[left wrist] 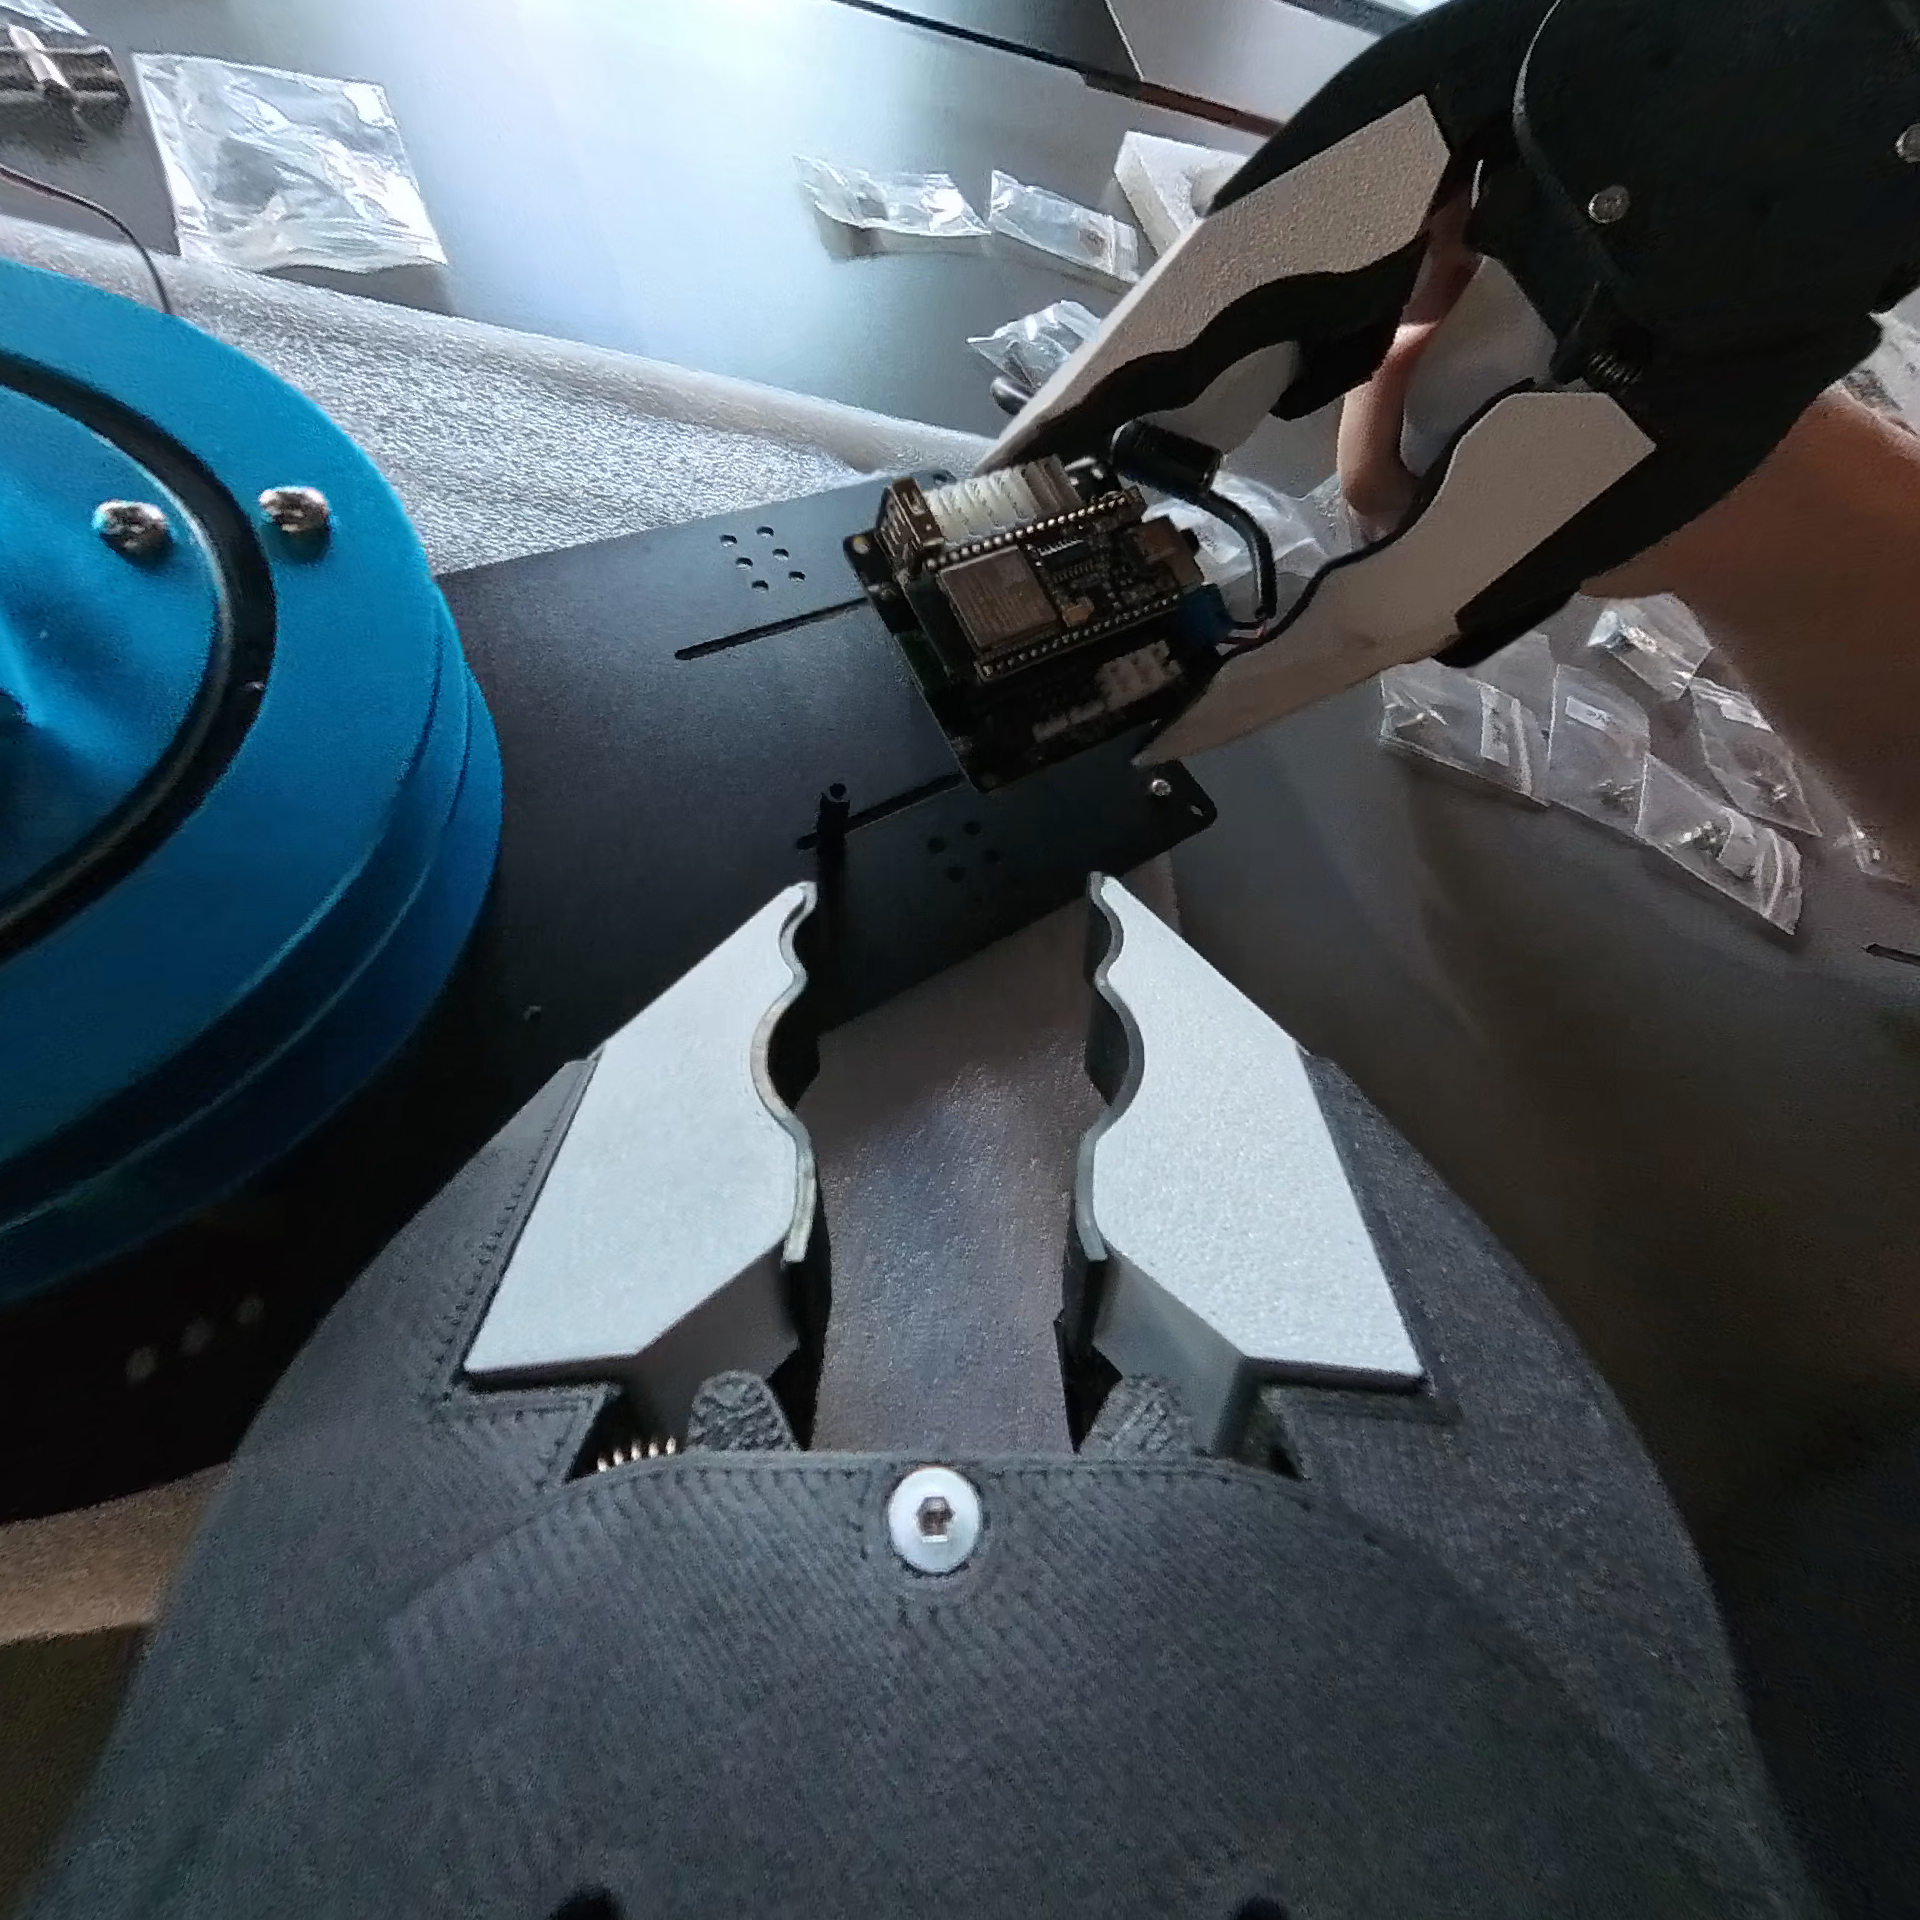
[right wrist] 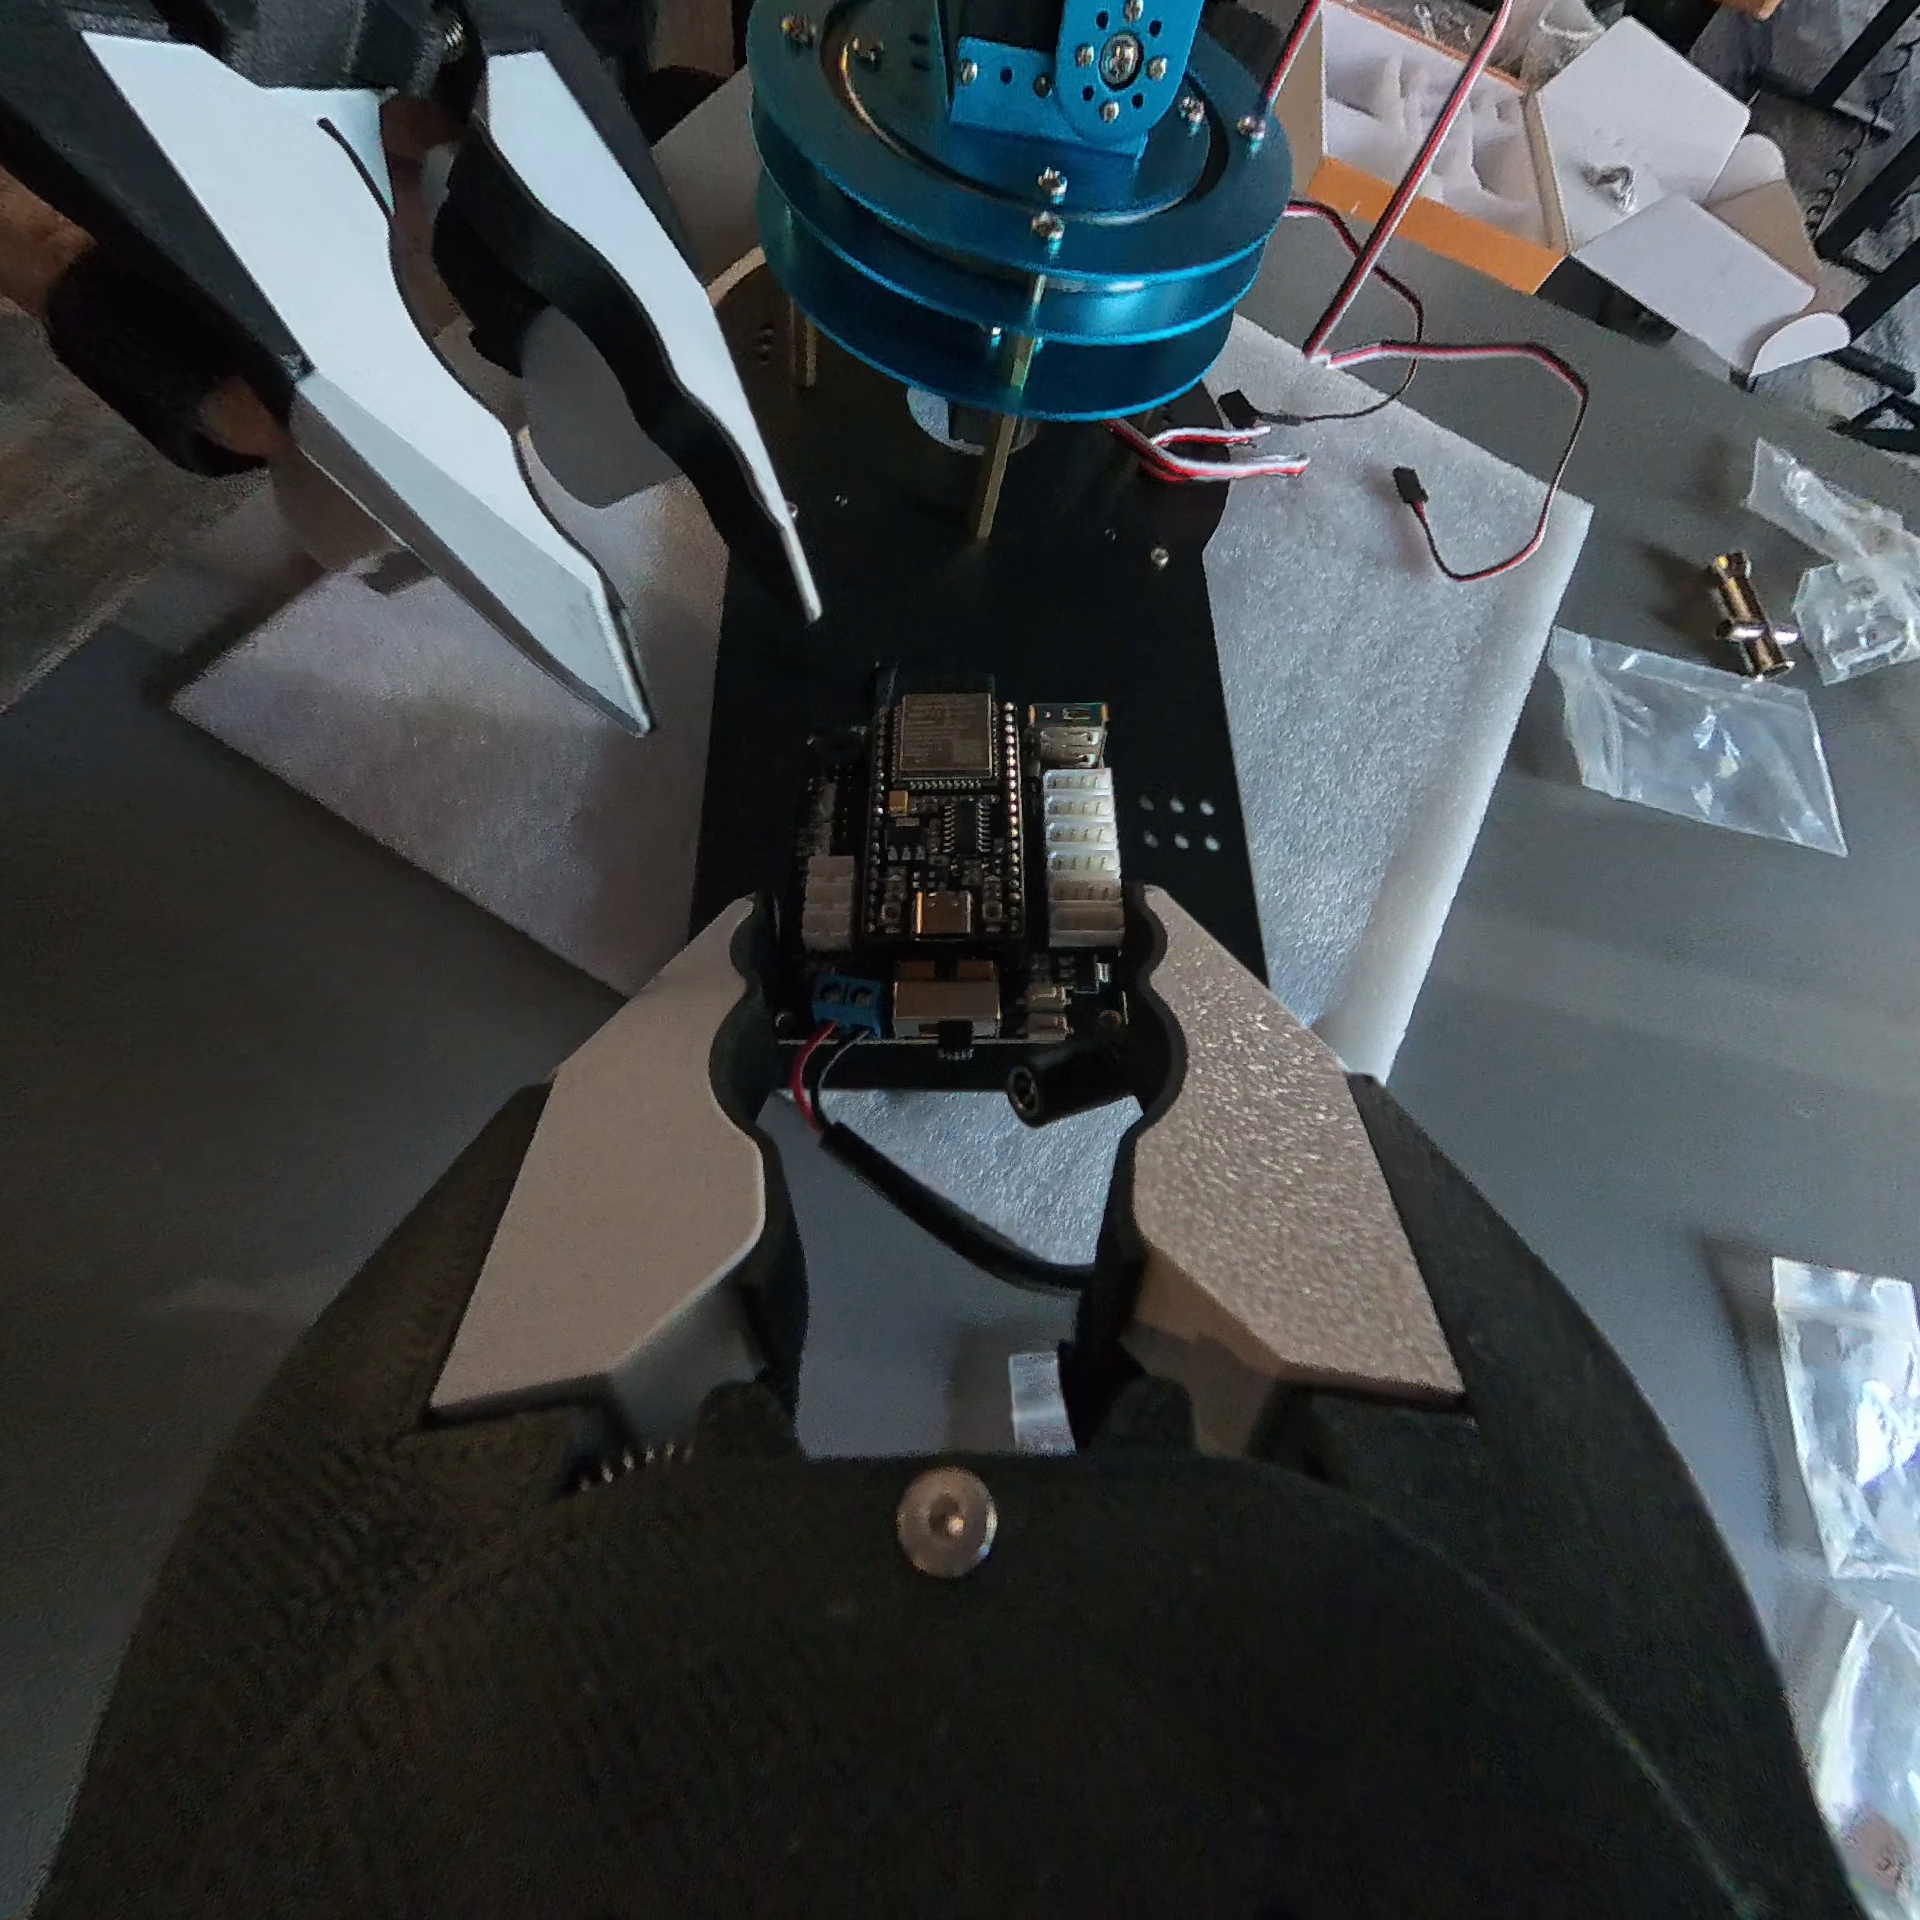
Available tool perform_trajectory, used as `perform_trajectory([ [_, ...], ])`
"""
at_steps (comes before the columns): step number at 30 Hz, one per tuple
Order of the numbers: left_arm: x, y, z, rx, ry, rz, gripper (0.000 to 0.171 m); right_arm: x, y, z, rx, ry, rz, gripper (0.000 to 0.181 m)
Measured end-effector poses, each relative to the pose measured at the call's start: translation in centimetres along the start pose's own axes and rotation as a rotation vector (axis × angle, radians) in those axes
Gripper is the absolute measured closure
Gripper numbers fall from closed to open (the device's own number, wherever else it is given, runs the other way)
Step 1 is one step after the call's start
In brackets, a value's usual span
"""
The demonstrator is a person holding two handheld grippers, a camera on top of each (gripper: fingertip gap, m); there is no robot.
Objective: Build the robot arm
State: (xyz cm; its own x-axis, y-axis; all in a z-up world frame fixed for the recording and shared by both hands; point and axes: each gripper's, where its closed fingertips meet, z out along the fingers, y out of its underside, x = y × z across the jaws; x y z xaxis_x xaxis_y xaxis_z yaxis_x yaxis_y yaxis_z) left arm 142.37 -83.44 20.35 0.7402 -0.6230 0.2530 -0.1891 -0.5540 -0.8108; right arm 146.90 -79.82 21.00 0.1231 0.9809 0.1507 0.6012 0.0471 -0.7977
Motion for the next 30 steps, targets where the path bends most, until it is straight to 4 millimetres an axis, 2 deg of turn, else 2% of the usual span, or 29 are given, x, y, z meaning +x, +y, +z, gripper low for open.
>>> perform_trajectory([
  [5,-0.1,-0.2,-0.9,0.019,0.005,-0.007,0.125,0.7,-1.2,0.9,0.032,-0.023,0.006,0.117],
  [10,0.0,-0.1,-1.2,0.023,0.009,-0.002,0.125,1.0,-1.1,2.1,0.035,-0.056,0.011,0.116],
  [18,-0.2,-0.1,-1.1,0.026,0.002,0.011,0.129,1.4,-1.0,2.4,0.044,-0.068,0.029,0.116],
  [22,-0.2,-0.3,-0.9,0.028,0.003,0.028,0.139,1.3,-0.9,2.5,0.042,-0.075,0.028,0.116],
  [30,-0.8,-0.9,-0.4,0.018,-0.064,0.146,0.14,1.3,-0.7,2.8,0.031,-0.082,0.029,0.116],
])
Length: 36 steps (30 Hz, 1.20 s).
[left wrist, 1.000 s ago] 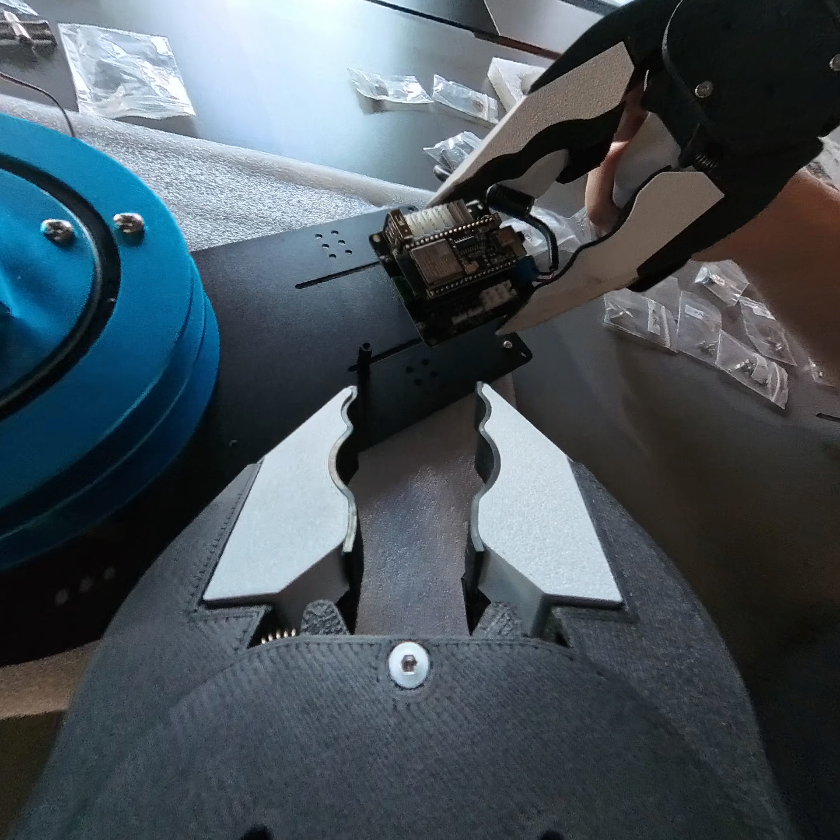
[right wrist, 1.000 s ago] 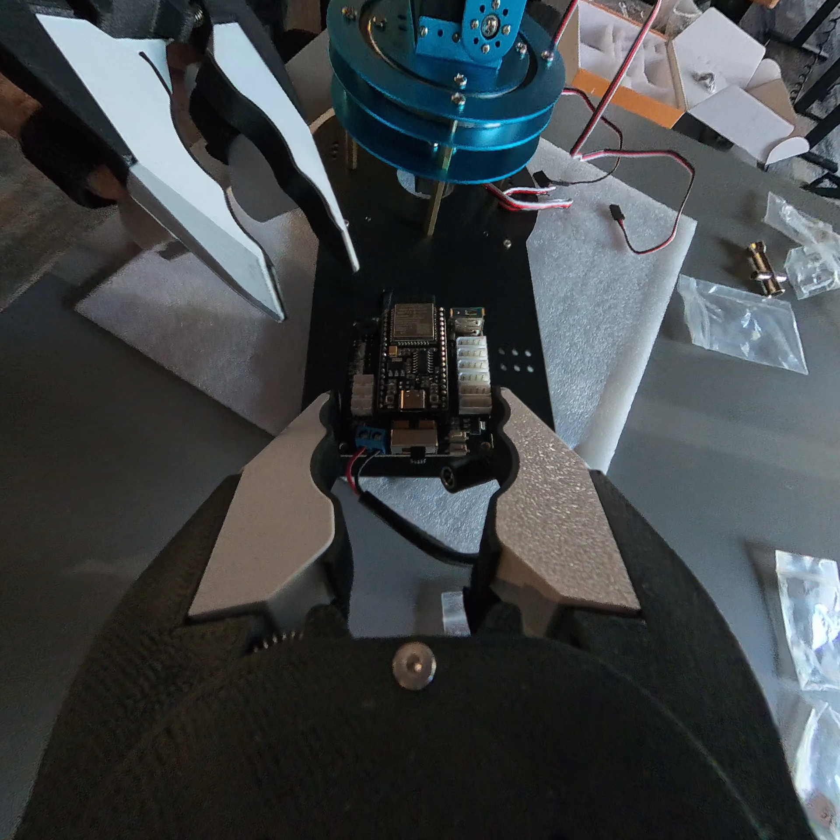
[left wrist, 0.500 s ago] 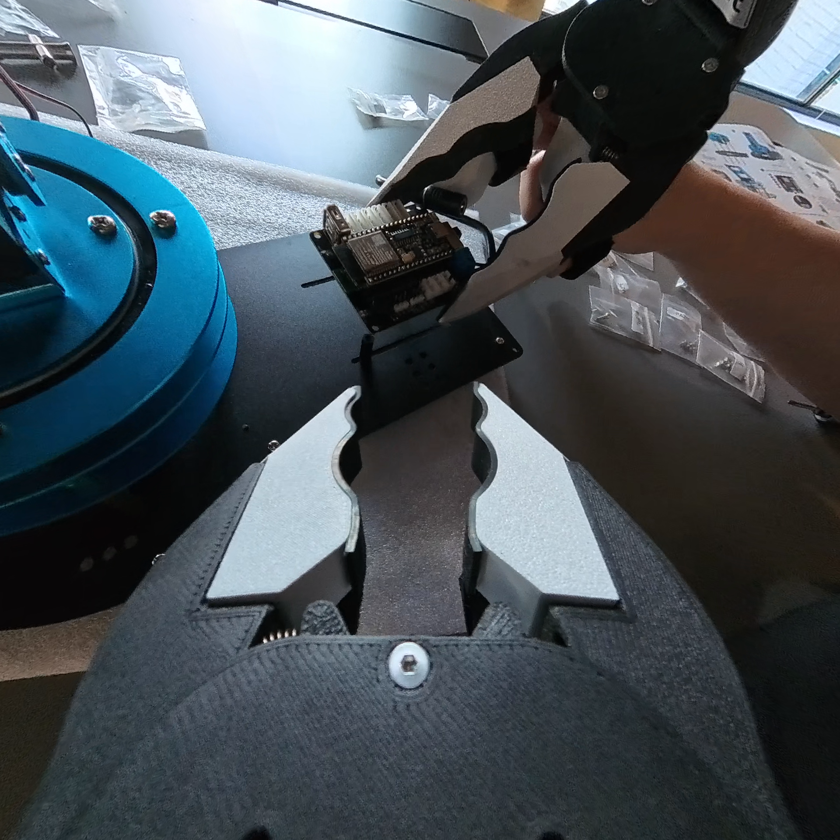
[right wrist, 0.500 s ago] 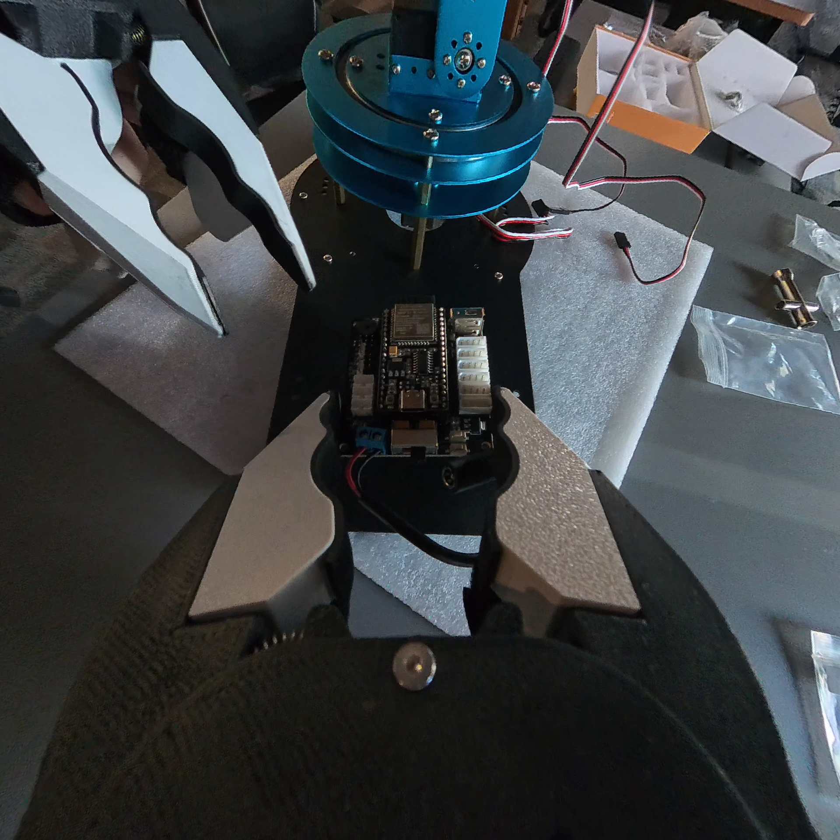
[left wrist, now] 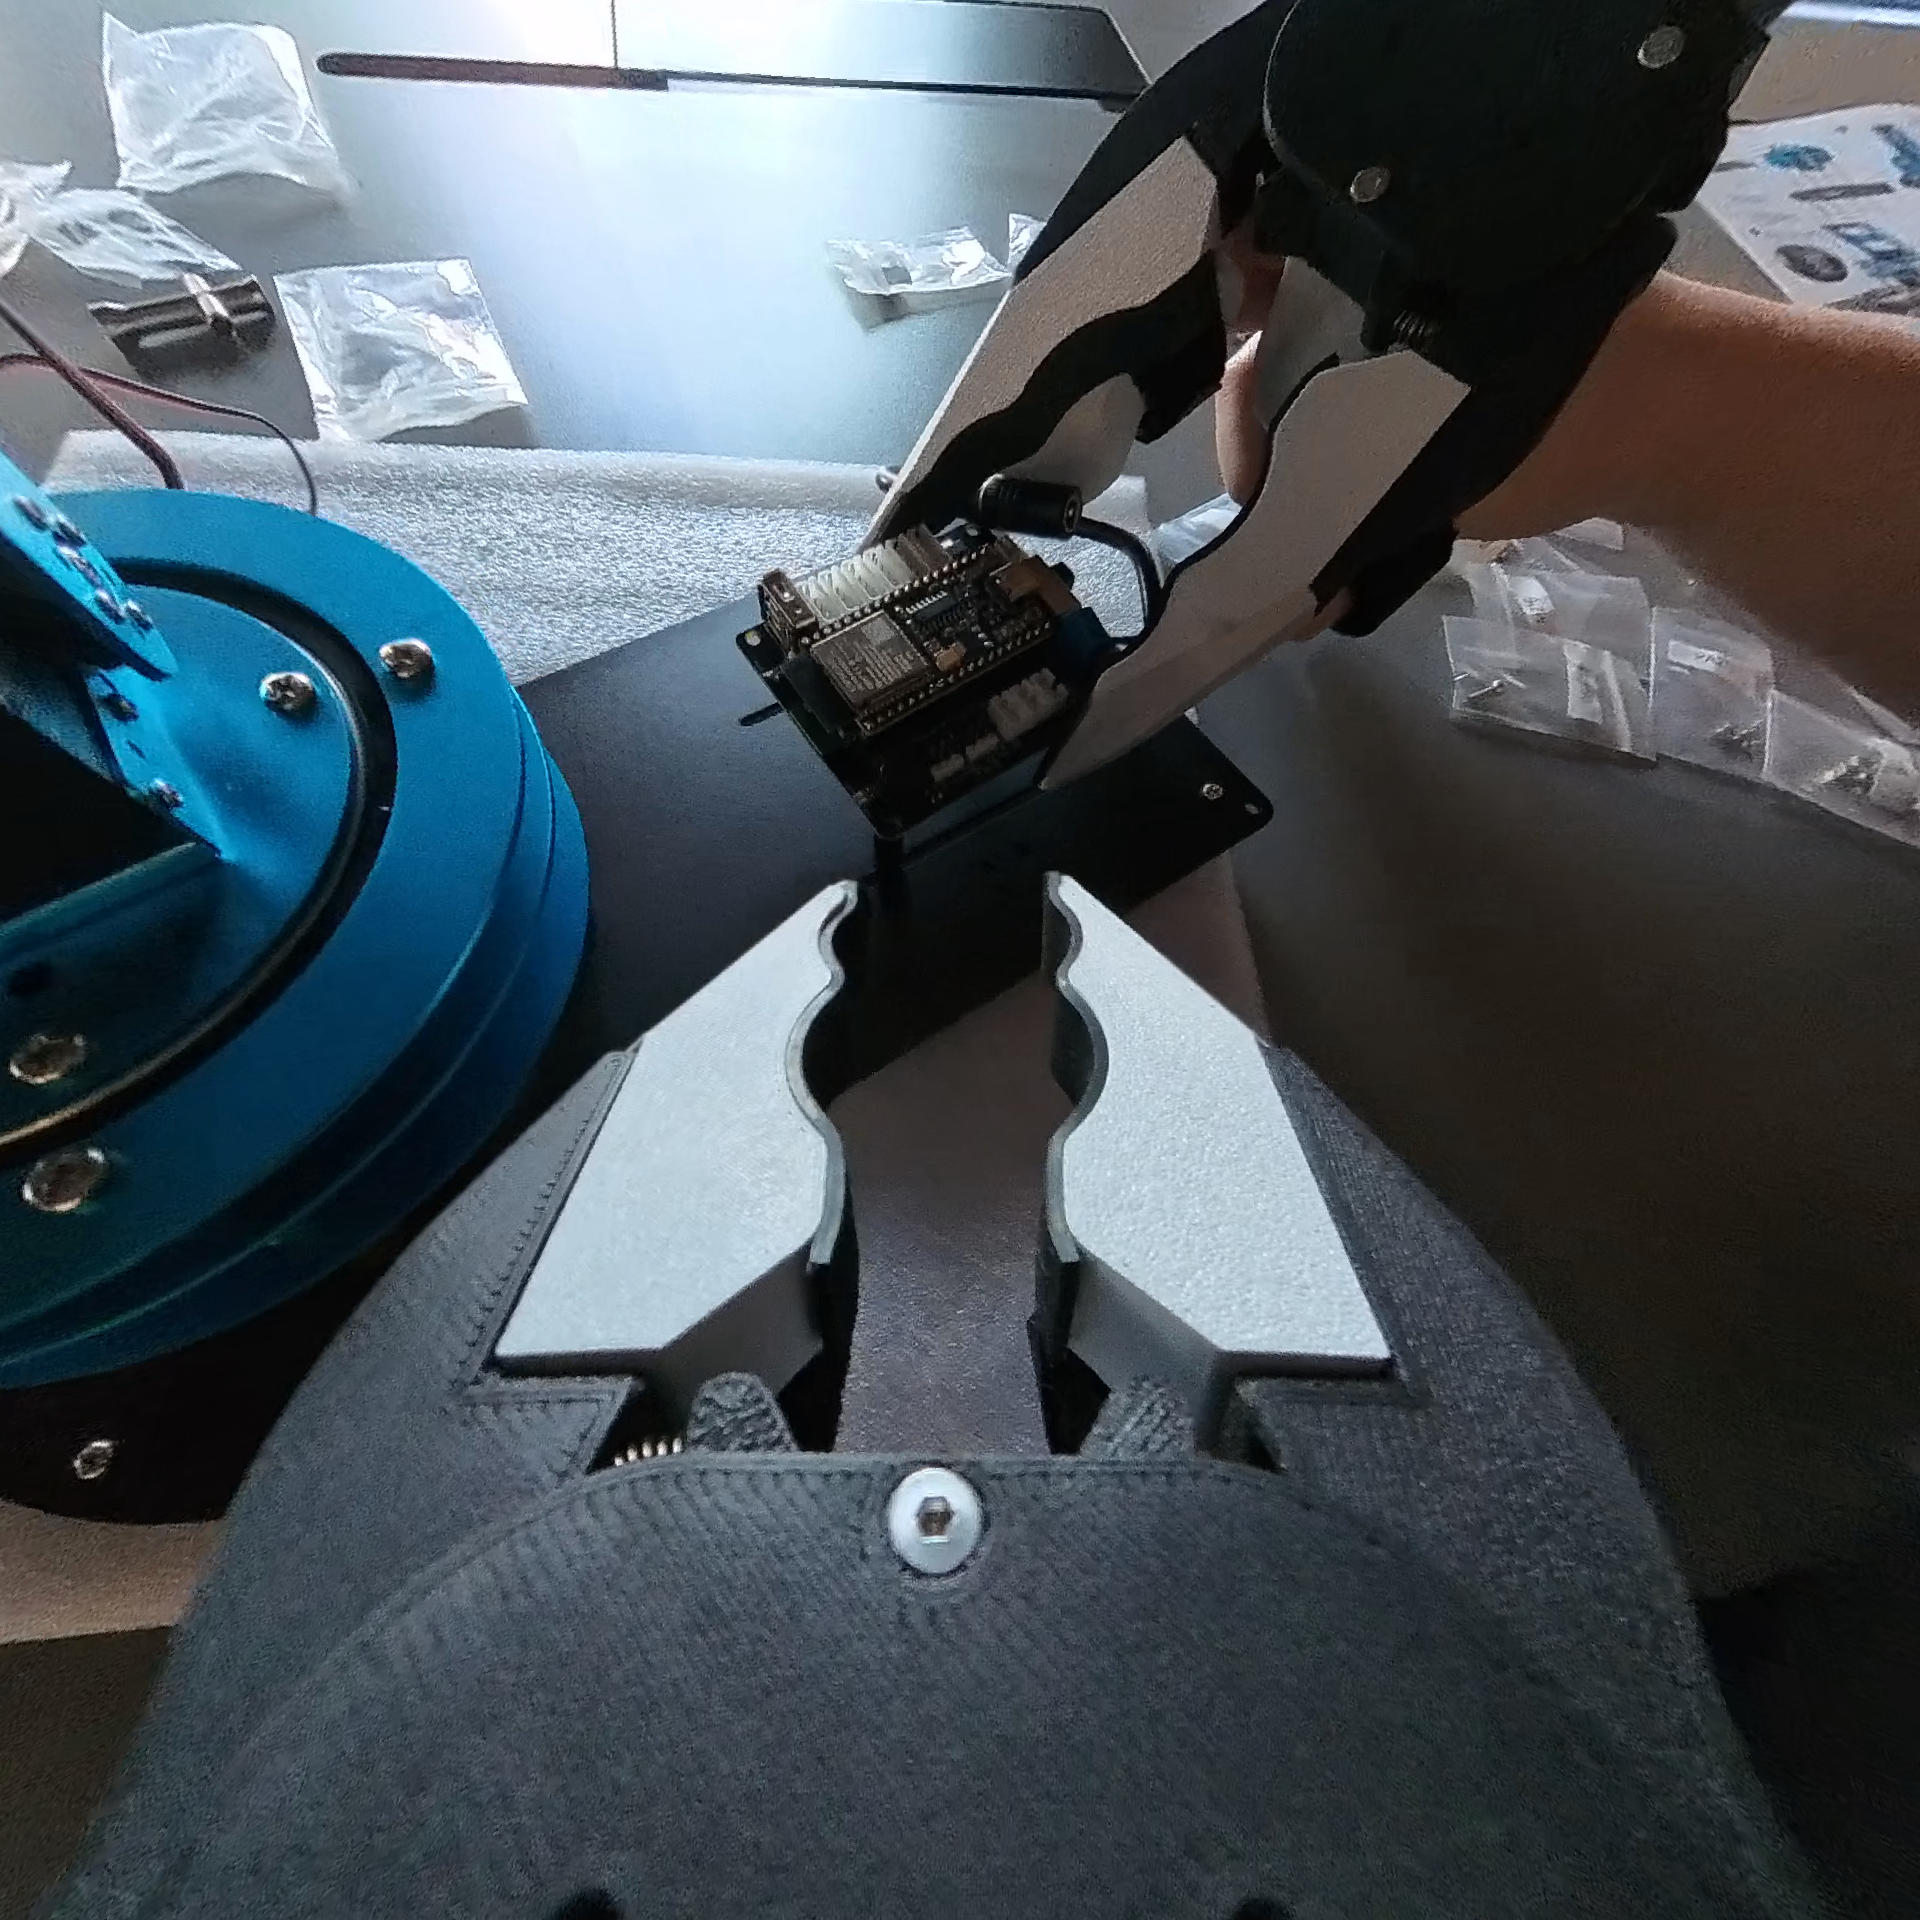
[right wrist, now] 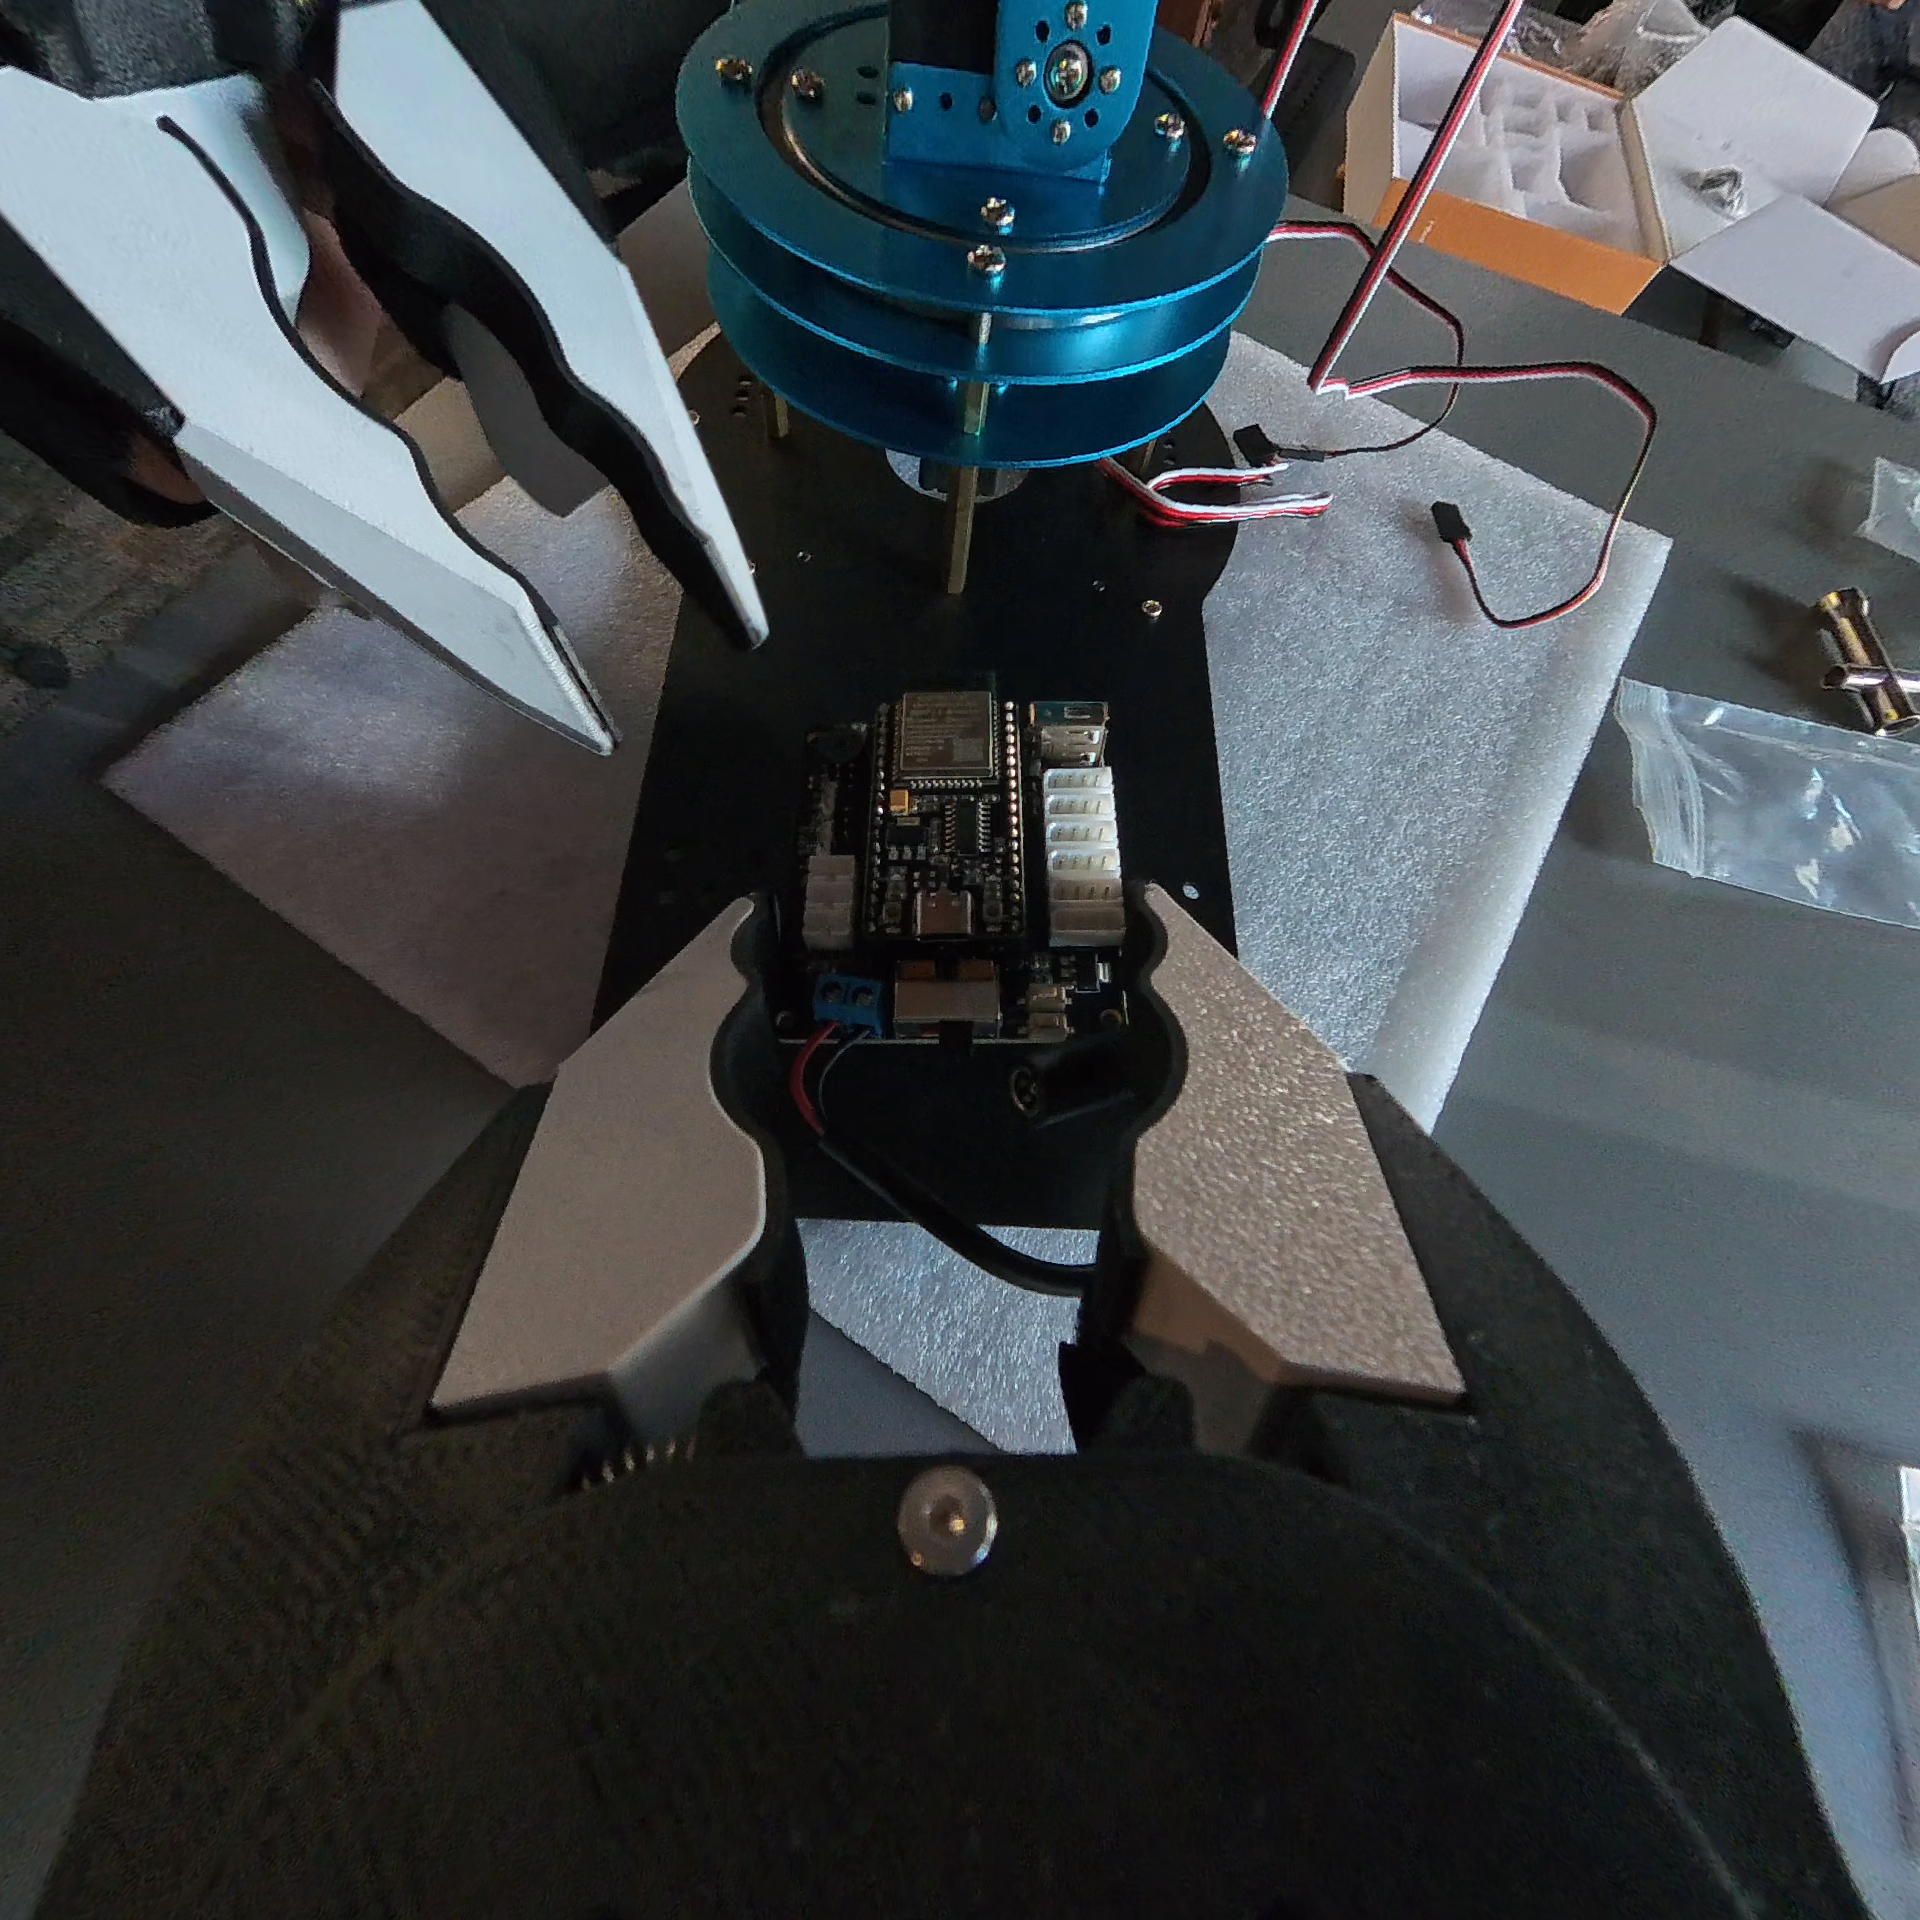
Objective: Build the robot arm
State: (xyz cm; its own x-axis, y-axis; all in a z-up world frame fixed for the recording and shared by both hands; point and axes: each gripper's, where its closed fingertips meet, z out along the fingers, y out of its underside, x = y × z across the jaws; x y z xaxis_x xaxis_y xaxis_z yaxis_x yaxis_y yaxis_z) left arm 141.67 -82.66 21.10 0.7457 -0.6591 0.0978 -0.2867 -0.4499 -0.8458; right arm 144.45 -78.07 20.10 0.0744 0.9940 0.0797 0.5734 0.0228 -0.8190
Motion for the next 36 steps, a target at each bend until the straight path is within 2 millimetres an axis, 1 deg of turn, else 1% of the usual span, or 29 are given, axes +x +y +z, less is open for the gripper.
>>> perform_trajectory([
  [8,-0.05,-0.09,0.24,-0.011,0.028,-0.02,0.139,-0.03,0.35,0.24,-0.007,-0.006,0.011,0.116],
  [21,0.62,0.12,0.47,-0.018,0.068,-0.035,0.139,-0.08,0.68,0.39,-0.011,-0.014,0.034,0.116],
  [28,0.81,0.3,0.38,-0.017,0.075,-0.048,0.139,-0.05,0.69,0.44,-0.016,-0.013,0.031,0.116],
  [36,0.75,0.05,0.01,0.003,0.07,-0.05,0.14,-0.01,0.45,0.32,-0.008,0.005,0.021,0.116],
])
